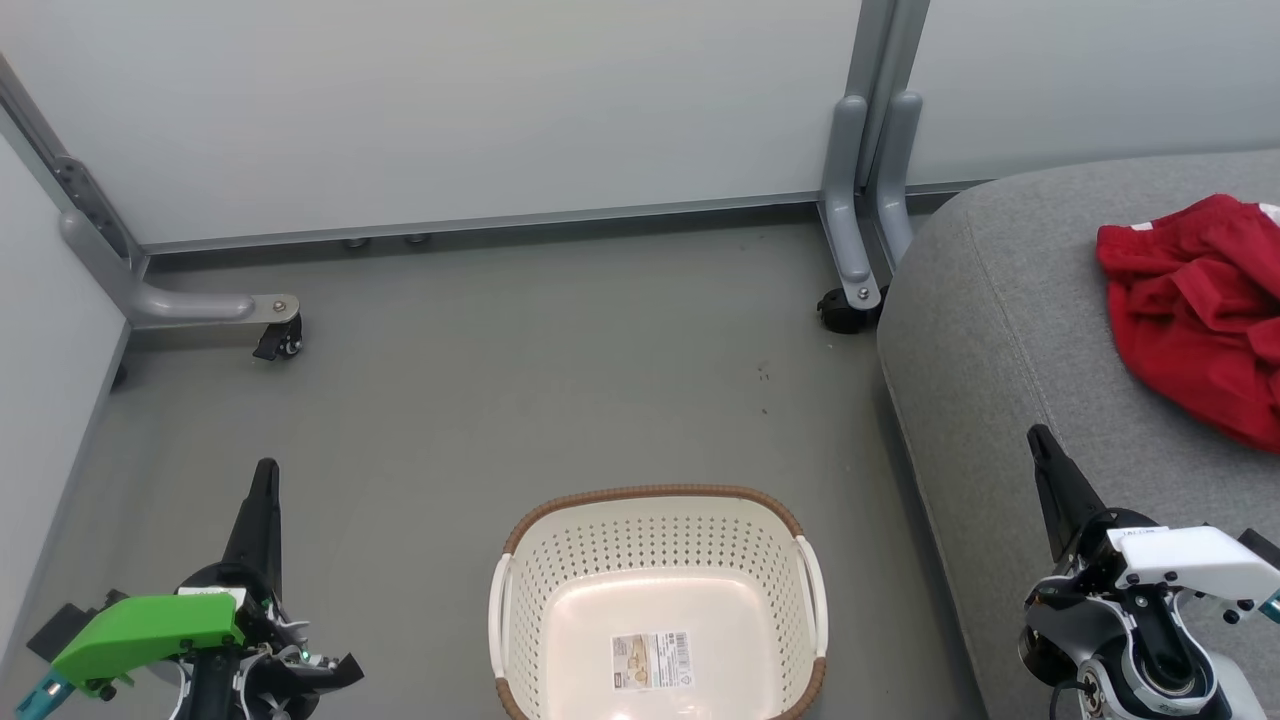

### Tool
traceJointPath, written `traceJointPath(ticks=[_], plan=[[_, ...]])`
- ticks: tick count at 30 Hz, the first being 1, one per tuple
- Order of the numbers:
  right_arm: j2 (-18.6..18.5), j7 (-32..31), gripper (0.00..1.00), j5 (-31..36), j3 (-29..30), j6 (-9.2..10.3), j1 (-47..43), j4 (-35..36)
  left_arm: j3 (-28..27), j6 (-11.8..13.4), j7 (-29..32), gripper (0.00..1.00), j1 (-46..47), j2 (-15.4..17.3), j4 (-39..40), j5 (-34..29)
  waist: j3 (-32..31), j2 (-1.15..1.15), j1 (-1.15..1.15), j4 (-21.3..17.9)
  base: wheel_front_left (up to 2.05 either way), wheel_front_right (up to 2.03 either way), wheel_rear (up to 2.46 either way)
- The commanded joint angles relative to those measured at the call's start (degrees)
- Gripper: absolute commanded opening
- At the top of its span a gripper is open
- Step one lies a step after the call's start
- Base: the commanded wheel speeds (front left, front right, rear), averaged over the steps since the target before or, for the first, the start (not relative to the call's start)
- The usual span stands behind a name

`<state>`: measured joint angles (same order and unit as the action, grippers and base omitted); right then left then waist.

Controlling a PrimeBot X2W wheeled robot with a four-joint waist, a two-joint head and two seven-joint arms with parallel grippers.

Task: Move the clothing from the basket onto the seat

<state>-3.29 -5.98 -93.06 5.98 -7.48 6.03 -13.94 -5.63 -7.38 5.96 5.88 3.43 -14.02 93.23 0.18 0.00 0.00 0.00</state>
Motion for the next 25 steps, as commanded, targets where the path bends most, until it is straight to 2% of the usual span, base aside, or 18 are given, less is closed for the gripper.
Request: traceJointPath(ticks=[1,25], plan=[[0.01,-0.33,0.0,0.3,0.11,-0.02,0.36,-0.14,-0.3,-0.3,0.03,0.0,0.69,0.12,-0.07,-0.26,0.0,0.0,0.0,0.0,0.0,0.0,0.0],[0.08,-0.42,0.0,0.49,0.3,-0.02,0.39,-0.14,-0.54,-0.3,0.31,0.0,0.72,-0.04,-0.08,-0.56,0.0,0.0,0.0,0.0,0.0,0.0,0.0]])
